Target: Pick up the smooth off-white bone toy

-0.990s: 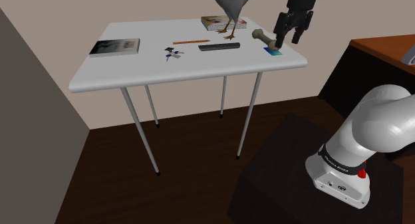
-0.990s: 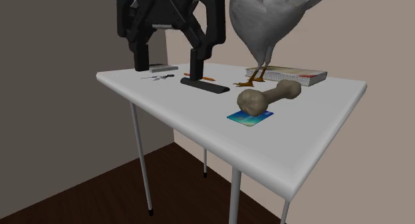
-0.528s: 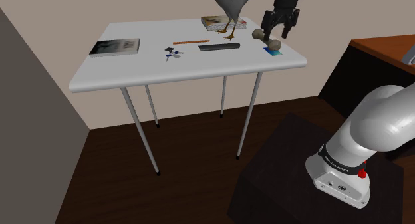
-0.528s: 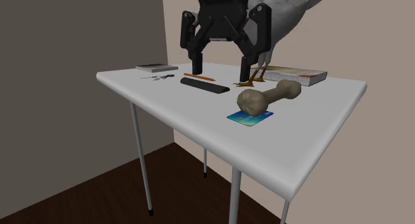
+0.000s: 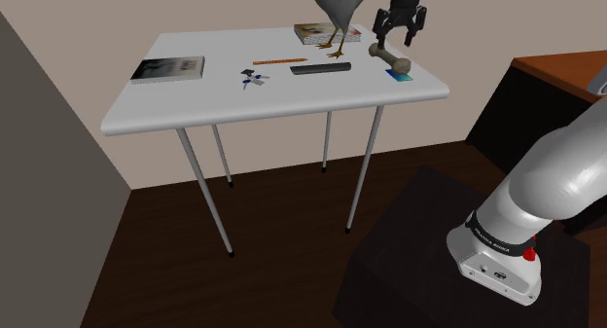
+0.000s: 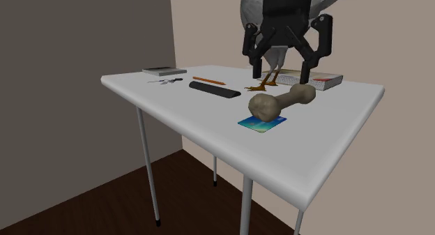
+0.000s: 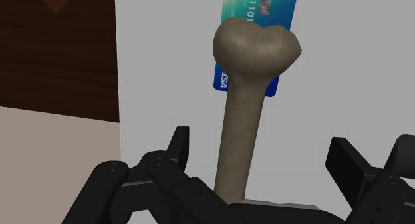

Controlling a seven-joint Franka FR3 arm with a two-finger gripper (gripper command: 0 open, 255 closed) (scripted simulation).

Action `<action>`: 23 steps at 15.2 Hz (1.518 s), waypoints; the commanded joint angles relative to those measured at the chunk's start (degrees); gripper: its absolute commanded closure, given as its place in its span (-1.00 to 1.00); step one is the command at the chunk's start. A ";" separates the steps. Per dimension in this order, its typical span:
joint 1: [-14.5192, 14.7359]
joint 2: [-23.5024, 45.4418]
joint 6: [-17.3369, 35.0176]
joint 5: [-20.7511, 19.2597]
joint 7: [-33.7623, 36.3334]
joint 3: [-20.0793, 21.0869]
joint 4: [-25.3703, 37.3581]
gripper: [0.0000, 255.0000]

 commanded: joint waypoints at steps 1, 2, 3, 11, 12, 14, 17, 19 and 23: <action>-0.66 3.47 0.50 -0.06 0.72 -0.75 3.25 -1.00; -0.66 3.45 1.27 -0.07 0.74 -0.76 2.46 -1.00; -0.67 3.45 2.04 -0.08 0.77 -0.78 1.69 -1.00; -0.71 3.61 6.20 -0.13 0.93 -0.85 -2.32 1.00; -0.71 3.63 6.20 -0.12 0.93 -0.85 -2.30 1.00; -0.71 3.62 6.18 -0.12 0.93 -0.85 -2.28 1.00; -0.71 3.64 6.18 -0.12 0.93 -0.85 -2.27 1.00; -0.71 3.65 6.17 -0.12 0.93 -0.85 -2.26 1.00; -0.70 3.50 4.02 -0.11 0.83 -0.82 -0.25 1.00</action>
